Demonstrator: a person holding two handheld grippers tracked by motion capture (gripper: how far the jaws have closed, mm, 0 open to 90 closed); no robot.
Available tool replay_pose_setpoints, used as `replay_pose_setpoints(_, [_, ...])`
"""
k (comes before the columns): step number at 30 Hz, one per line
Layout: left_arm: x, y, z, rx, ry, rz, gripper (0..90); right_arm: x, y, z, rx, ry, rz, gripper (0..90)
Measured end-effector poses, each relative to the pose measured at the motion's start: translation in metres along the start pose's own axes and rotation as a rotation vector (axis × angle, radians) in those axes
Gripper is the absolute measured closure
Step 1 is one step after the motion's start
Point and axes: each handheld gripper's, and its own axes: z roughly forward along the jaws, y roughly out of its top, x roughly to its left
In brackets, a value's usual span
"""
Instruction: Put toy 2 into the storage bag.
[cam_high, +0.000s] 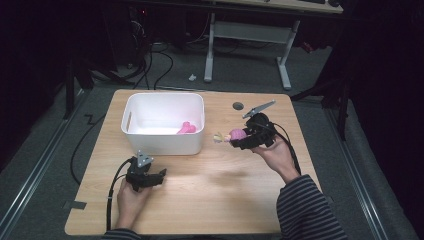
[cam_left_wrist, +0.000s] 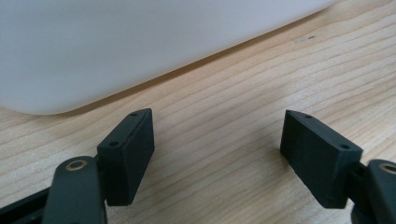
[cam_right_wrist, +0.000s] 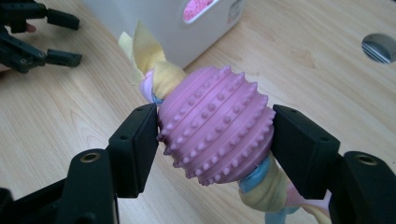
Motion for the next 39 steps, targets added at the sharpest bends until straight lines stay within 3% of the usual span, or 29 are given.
replay_pose_setpoints(17, [0.000, 0.000, 0.000, 0.001, -0.001, 0.000, 26.2, 0.006, 0.049, -0.014, -0.042, -0.011, -0.047, 34.1])
replay_pose_setpoints(39, [0.000, 0.000, 0.000, 0.002, -0.002, 0.002, 26.2, 0.014, 0.103, -0.007, -0.052, 0.013, -0.082, 34.1])
